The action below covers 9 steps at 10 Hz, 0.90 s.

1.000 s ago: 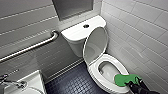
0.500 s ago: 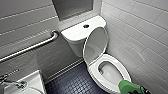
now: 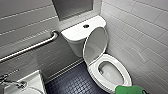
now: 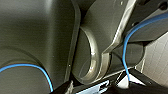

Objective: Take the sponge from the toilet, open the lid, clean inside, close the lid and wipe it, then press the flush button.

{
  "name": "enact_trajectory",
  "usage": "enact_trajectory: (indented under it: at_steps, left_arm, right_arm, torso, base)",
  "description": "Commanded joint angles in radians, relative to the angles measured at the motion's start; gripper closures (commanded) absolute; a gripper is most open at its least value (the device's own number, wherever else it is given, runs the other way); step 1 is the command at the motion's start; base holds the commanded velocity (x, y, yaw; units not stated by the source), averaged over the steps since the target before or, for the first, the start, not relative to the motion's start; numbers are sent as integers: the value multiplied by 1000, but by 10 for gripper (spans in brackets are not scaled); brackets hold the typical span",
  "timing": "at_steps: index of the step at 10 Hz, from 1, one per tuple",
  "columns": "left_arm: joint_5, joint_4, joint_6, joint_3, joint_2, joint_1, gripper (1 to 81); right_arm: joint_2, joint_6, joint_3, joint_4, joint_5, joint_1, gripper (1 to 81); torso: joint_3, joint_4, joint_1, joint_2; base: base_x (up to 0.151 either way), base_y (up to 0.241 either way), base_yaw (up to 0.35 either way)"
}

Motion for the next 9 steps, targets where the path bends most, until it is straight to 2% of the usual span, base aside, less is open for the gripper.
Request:
enact_trajectory:
  at_steps: [1,3,4,5,7,9]
  left_arm:
    - [91,6,5,5,-8,43,10]
    - [91,6,5,5,-7,43,10]
    - [91,7,5,5,-7,43,10]
    - [91,6,5,5,-7,43,10]
    - [91,6,5,5,-7,43,10]
    - [91,3,5,5,-11,43,10]
  right_arm:
    - [-24,-97,79,24,-38,159,811]
    - [47,-298,60,237,-44,294,811]
    - [87,-377,39,334,-43,352,811]
    - [128,-432,2,408,-43,401,811]
    - [214,-491,-106,498,-48,454,811]
    - [277,-498,-304,526,-205,497,811]
  torso:
    - [0,0,0,0]
    - [0,0,0,0]
    - [0,0,0,0]
    - [0,0,0,0]
    - [0,0,0,0]
    - [0,0,0,0]
  base:
    - [0,0,0]
    - [0,0,0]
    - [0,0,0]
    - [0,0,0]
    - [0,0,0]
    - [0,0,0]
